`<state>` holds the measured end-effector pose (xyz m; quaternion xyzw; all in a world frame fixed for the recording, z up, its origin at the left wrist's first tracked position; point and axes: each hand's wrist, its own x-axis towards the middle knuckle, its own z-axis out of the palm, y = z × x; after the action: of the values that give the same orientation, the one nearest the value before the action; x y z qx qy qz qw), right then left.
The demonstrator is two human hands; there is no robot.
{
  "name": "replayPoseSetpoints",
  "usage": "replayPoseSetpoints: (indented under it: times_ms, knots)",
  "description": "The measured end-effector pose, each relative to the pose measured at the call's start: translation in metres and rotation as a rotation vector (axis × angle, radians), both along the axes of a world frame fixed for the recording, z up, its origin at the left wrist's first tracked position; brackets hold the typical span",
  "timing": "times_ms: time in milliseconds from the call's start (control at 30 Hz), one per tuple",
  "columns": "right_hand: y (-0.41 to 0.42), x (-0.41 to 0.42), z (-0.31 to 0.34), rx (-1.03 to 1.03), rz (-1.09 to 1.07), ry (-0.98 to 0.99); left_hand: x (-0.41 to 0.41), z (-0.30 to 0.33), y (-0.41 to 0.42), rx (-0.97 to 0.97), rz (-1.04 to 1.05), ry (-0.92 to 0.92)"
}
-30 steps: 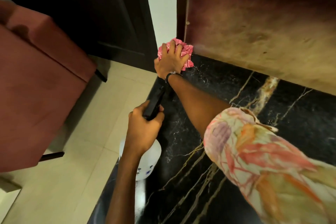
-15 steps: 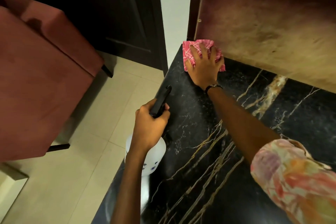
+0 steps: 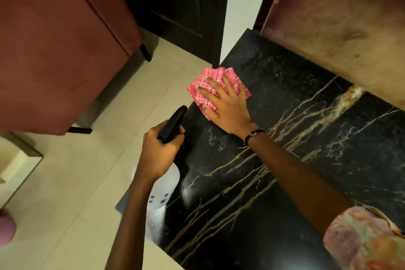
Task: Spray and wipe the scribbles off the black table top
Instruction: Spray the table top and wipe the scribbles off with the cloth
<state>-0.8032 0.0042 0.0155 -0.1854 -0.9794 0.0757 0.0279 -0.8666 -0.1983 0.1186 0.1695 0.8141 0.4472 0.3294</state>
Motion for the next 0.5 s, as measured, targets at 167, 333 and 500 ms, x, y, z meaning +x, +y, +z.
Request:
replayPoseSetpoints:
  times_ms: [167,333,500]
  knots:
    - [-0.057,0.01,0.004,-0.038,0.103,0.005,0.016,0.005,-0.053,-0.001,0.15,-0.014]
    - [-0.128,0.019,0.007,-0.133,0.253,-0.009,0.038,0.017,-0.111,0.01,0.303,0.038]
    - [-0.201,0.033,0.009,-0.168,0.391,-0.054,0.063,0.018,-0.167,-0.026,0.465,0.038]
